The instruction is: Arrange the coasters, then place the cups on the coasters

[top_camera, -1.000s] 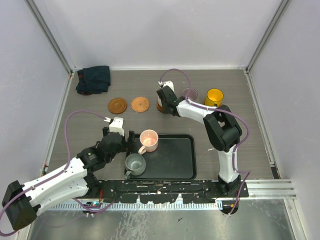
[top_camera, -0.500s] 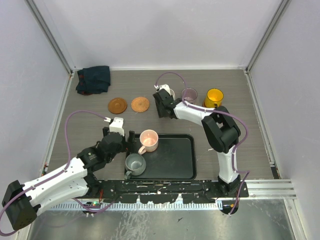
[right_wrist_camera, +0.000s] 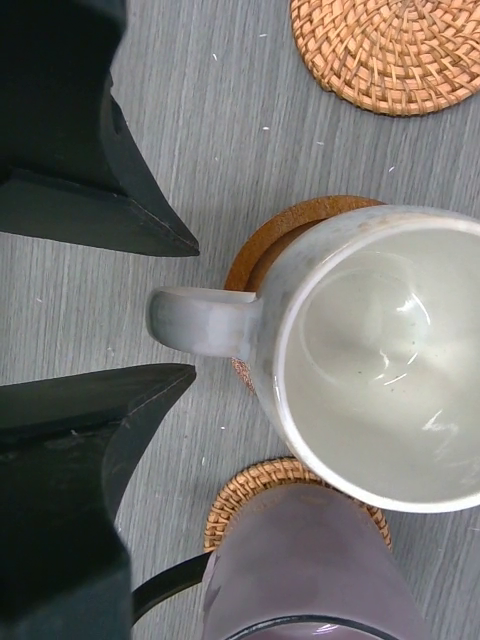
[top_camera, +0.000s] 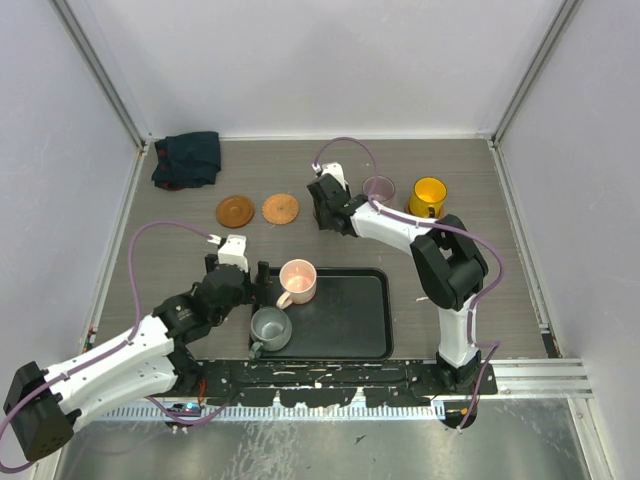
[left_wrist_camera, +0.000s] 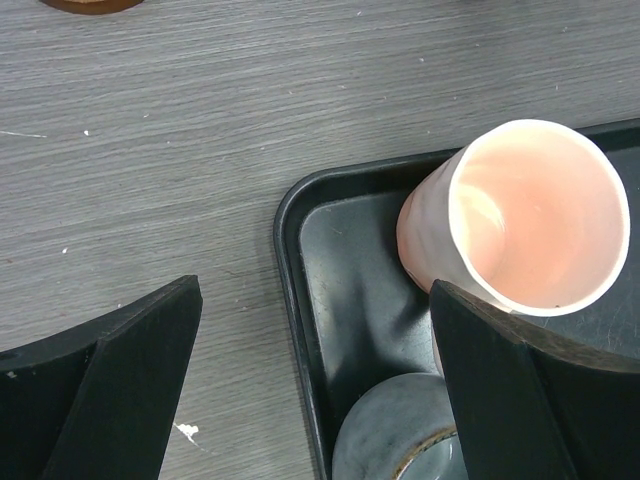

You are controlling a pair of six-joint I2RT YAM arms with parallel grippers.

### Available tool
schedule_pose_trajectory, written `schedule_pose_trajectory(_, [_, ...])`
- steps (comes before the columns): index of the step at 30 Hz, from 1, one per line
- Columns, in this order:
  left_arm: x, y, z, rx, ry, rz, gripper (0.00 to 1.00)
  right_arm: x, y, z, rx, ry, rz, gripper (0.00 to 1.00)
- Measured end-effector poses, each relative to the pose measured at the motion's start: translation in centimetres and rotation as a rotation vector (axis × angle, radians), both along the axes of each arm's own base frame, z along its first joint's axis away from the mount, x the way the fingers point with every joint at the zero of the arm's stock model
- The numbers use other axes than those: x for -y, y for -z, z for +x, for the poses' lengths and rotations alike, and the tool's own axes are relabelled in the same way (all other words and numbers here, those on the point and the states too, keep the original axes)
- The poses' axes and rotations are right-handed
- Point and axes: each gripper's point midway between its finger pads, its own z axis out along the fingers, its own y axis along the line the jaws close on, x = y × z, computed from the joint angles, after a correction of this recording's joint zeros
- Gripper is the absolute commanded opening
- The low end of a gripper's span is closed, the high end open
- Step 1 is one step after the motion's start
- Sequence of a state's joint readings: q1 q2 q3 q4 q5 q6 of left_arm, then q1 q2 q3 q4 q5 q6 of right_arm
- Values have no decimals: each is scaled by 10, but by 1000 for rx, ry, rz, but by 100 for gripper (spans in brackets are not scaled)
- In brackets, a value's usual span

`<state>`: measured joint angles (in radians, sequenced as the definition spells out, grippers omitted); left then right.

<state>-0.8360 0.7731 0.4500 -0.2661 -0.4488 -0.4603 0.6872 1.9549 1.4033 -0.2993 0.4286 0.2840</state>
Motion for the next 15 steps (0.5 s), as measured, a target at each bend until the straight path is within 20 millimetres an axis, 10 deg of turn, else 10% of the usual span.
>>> schedule_pose_trajectory(15, [-1, -5, -1, 15, 0, -18, 98, -4, -6, 4, 13, 5, 23, 2])
